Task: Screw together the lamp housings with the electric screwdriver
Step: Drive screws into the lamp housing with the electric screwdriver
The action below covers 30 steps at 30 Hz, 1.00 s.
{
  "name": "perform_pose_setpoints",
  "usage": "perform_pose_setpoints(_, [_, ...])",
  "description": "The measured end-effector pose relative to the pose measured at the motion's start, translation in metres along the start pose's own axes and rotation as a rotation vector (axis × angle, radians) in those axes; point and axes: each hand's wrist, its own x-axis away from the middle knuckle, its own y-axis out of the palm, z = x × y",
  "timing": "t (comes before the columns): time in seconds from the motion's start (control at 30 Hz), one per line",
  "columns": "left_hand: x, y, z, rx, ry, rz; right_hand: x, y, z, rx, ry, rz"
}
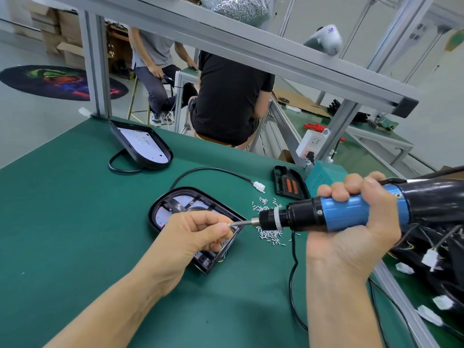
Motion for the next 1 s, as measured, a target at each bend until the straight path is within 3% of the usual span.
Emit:
perform_pose_setpoints(0.4, [0.012, -0.02, 0.0, -0.25, 0.088, 0.034, 0.011, 0.003, 0.011, 0.014, 0.026, -0.058])
perform_pose_setpoints(0.6, [0.016, -0.051, -0.014, -0.773, 0.237, 0.271, 0.02, -0.005, 0.027, 0.116, 0.037, -0.084])
perform_pose_setpoints(0.77, [0.011, -0.043, -0.024, -1.03, 0.459, 0.168, 0.034, -0.013, 0.047, 0.268, 0.014, -0.163])
perform_pose_setpoints(1.0, [0.002, -0.044, -0.03, -1.023, 0.44, 0.154, 0.038, -0.011, 0.058, 0.343, -0.006, -0.284])
